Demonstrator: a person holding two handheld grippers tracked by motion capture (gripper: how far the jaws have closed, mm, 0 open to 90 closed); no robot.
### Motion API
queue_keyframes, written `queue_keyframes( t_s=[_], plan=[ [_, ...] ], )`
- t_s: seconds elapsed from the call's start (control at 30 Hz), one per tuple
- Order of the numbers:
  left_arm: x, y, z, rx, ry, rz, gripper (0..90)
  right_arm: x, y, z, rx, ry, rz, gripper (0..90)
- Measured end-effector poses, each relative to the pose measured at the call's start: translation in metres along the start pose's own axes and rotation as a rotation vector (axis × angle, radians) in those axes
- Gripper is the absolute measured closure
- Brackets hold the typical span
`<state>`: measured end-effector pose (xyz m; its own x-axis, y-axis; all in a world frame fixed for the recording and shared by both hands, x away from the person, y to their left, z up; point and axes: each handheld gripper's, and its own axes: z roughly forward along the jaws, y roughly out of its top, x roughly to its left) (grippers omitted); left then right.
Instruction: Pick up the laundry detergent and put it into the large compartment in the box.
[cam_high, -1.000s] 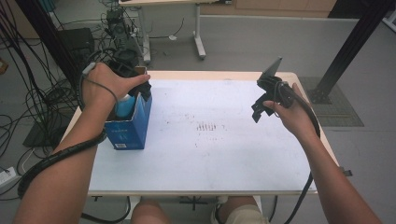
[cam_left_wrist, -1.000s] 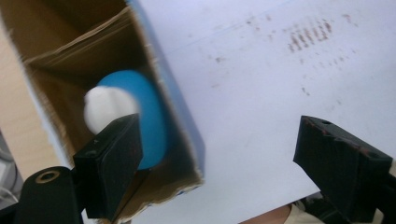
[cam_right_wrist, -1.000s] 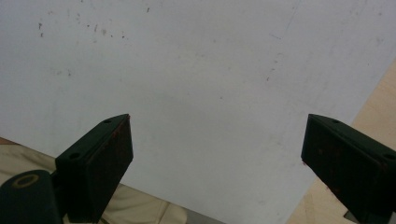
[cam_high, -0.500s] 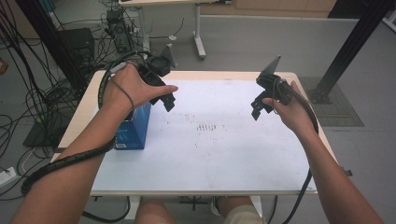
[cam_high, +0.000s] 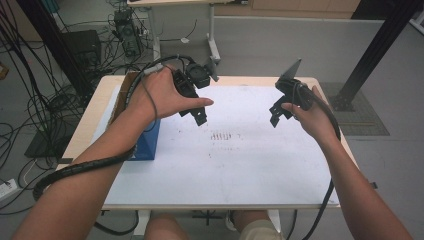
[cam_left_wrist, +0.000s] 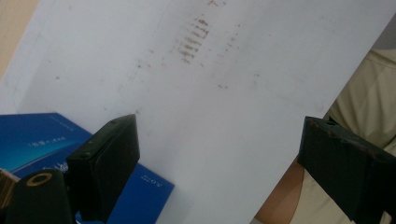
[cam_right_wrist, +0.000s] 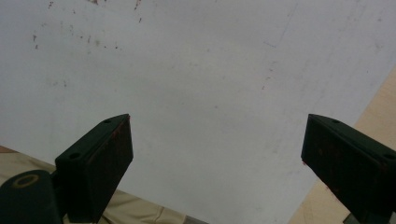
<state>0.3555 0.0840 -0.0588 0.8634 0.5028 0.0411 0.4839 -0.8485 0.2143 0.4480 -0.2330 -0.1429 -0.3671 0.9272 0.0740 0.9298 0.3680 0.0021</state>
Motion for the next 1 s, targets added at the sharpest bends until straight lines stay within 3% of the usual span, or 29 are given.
queue_keyframes(
  t_s=[0.57,0.73,1.0],
  plan=[
    [-0.011,0.010,0.001,0.003,0.001,0.071,12.7,-0.001,0.002,0.002,0.004,0.005,0.004,8.7],
    [-0.011,0.010,0.001,0.006,-0.002,0.061,12.6,-0.002,0.001,0.003,0.004,0.008,0.003,8.7],
    [-0.014,0.009,0.003,0.007,-0.003,0.078,12.5,-0.001,0.001,0.005,0.005,0.006,-0.002,8.7]
  ],
)
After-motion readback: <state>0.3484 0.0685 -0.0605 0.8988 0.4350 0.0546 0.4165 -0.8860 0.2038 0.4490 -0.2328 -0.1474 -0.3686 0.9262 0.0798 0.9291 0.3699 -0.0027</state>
